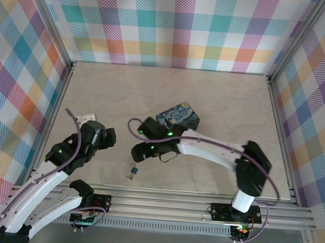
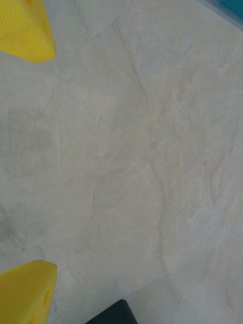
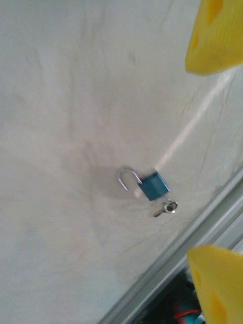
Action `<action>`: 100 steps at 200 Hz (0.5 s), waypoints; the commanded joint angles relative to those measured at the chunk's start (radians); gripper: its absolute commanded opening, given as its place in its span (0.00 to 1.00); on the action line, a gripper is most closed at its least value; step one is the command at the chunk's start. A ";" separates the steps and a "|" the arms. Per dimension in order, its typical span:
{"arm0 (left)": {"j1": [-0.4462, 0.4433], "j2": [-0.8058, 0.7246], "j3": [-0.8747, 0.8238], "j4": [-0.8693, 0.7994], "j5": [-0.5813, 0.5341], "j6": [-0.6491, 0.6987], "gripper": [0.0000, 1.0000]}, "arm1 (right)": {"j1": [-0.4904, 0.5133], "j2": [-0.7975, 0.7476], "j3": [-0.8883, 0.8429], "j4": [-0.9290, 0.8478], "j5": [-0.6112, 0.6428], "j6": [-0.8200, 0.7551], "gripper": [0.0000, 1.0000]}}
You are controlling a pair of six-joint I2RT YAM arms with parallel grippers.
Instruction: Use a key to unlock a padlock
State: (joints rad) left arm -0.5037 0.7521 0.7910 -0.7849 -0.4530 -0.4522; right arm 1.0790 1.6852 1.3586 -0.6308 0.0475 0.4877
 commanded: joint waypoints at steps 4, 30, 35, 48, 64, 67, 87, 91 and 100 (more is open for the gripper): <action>0.049 0.117 0.089 0.201 0.143 0.108 1.00 | -0.036 -0.103 -0.033 -0.036 0.229 -0.119 1.00; 0.118 0.284 0.157 0.367 0.279 0.165 1.00 | -0.111 -0.203 -0.099 -0.009 0.424 -0.219 1.00; 0.142 0.319 0.167 0.397 0.335 0.178 1.00 | -0.133 -0.229 -0.123 0.013 0.444 -0.248 1.00; 0.216 0.418 0.196 0.452 0.496 0.178 1.00 | -0.214 -0.306 -0.198 0.084 0.468 -0.293 1.00; 0.295 0.517 0.219 0.498 0.601 0.159 1.00 | -0.348 -0.407 -0.304 0.174 0.467 -0.294 1.00; 0.304 0.528 0.220 0.516 0.601 0.159 1.00 | -0.372 -0.426 -0.328 0.196 0.468 -0.296 1.00; 0.324 0.559 0.186 0.620 0.462 0.207 1.00 | -0.523 -0.539 -0.498 0.352 0.498 -0.305 1.00; 0.326 0.559 0.165 0.644 0.441 0.230 1.00 | -0.549 -0.558 -0.529 0.381 0.509 -0.309 1.00; 0.327 0.555 0.123 0.717 0.404 0.273 1.00 | -0.601 -0.593 -0.592 0.440 0.517 -0.330 1.00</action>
State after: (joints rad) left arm -0.1890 1.3270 0.9726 -0.2684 -0.0036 -0.2874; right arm 0.5831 1.1862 0.9031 -0.4007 0.4927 0.2234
